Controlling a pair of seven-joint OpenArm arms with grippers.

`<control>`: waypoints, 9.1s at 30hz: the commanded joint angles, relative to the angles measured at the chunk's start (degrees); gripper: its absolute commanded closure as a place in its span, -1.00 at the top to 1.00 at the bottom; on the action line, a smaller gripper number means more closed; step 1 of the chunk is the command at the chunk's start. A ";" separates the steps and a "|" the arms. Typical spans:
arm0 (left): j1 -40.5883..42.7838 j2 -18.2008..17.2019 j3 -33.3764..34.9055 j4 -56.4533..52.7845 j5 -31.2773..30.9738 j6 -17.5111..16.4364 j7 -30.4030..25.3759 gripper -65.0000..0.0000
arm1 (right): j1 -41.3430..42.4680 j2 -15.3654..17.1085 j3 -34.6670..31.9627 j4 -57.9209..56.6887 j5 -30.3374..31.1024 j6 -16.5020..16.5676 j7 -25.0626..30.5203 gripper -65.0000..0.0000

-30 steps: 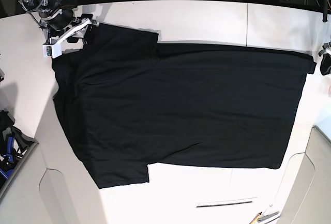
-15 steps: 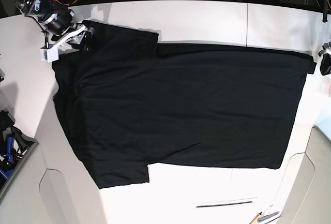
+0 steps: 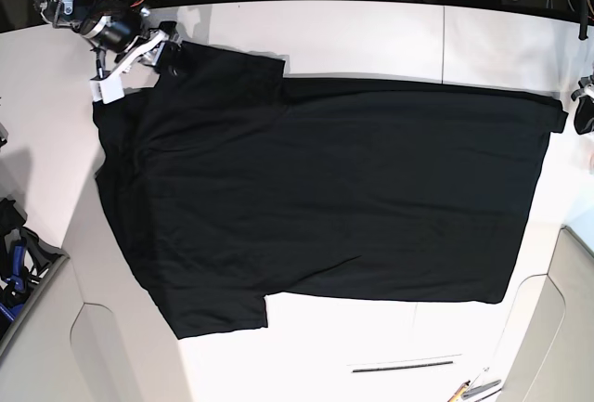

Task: Fold the T-shirt properly
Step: 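Sweep the right gripper across the shirt body and regrasp the shoulder, then pull the shirt toward the arms with both grippers, then reach both grippers down to the shirt's hem corners and grasp them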

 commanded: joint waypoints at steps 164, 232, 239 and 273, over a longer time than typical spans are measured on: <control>12.39 4.59 3.08 22.18 -4.26 -3.28 10.75 -0.41 | 34.10 15.10 10.91 -9.03 -22.71 0.52 13.18 0.17; -38.45 4.09 24.94 -14.78 15.21 5.44 -3.37 -0.34 | 55.58 12.70 -6.97 -50.86 -30.21 0.04 26.32 -1.00; -50.27 4.07 25.44 -33.44 17.92 5.38 -10.84 -0.34 | 55.58 12.70 -6.97 -50.86 -30.18 0.04 26.32 -1.00; -54.88 5.77 29.94 -53.62 24.52 6.01 -21.22 -0.78 | 55.60 12.72 -6.97 -50.84 -30.16 0.04 26.32 -1.00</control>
